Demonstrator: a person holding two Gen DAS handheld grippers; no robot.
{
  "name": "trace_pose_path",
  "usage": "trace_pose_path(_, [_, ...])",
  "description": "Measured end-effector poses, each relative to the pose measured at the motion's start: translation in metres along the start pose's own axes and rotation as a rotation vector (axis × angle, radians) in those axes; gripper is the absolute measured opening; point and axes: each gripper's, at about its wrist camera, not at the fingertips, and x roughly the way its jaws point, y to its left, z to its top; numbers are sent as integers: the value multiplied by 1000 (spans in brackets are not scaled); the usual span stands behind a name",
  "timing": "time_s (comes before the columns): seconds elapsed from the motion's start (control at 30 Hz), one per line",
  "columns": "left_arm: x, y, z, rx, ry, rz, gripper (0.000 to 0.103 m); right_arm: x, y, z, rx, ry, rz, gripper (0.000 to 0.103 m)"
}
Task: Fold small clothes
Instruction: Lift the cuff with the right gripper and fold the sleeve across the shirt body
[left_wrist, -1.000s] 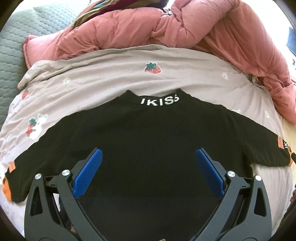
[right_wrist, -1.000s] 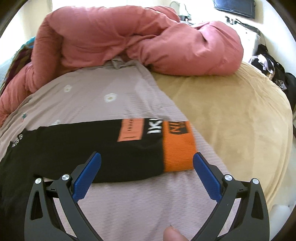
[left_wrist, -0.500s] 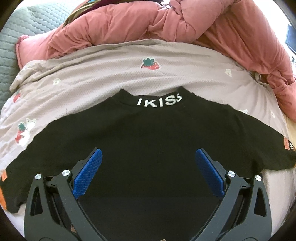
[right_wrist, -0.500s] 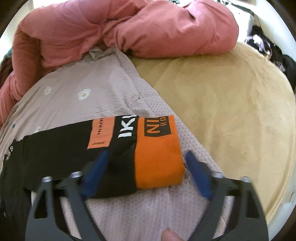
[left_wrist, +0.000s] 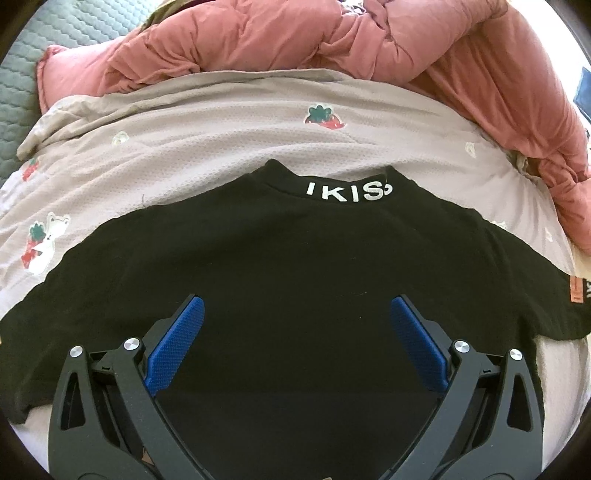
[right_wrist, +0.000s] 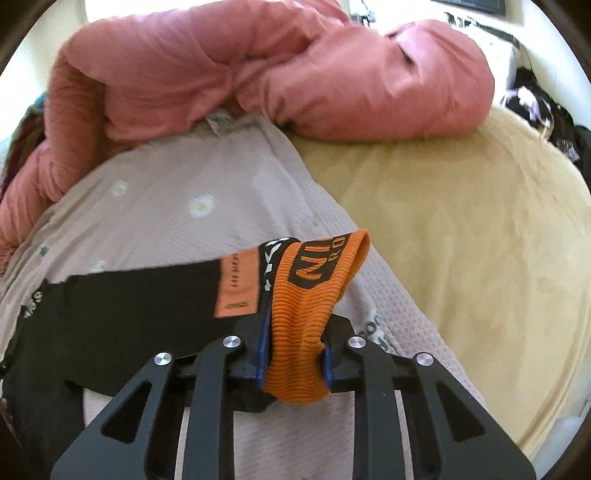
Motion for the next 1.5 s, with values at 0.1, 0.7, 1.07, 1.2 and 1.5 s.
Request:
trace_pose_path(0.1, [-5,3,1,-3,-3,-18,95,-21,23,5,-31,-39,49,19])
trace_pose_path(0.7, [-31,53,-2,-42,-68,-93,95,-75,226,-8,-242,-33,404,19])
trace_pose_path(1.07, [-32,80,-3,-76,-37,-107,95,-63,314,-34,-317,55,503,19])
trace_pose_path(1.2, [-34,99,-3,-137,-37,-117,95,-60,341,-44,-344,90,535,19])
trace_pose_path(1.5, [-31,117,-5,-204,-23,-153,95,-51,381,-61,-383,145,575,26])
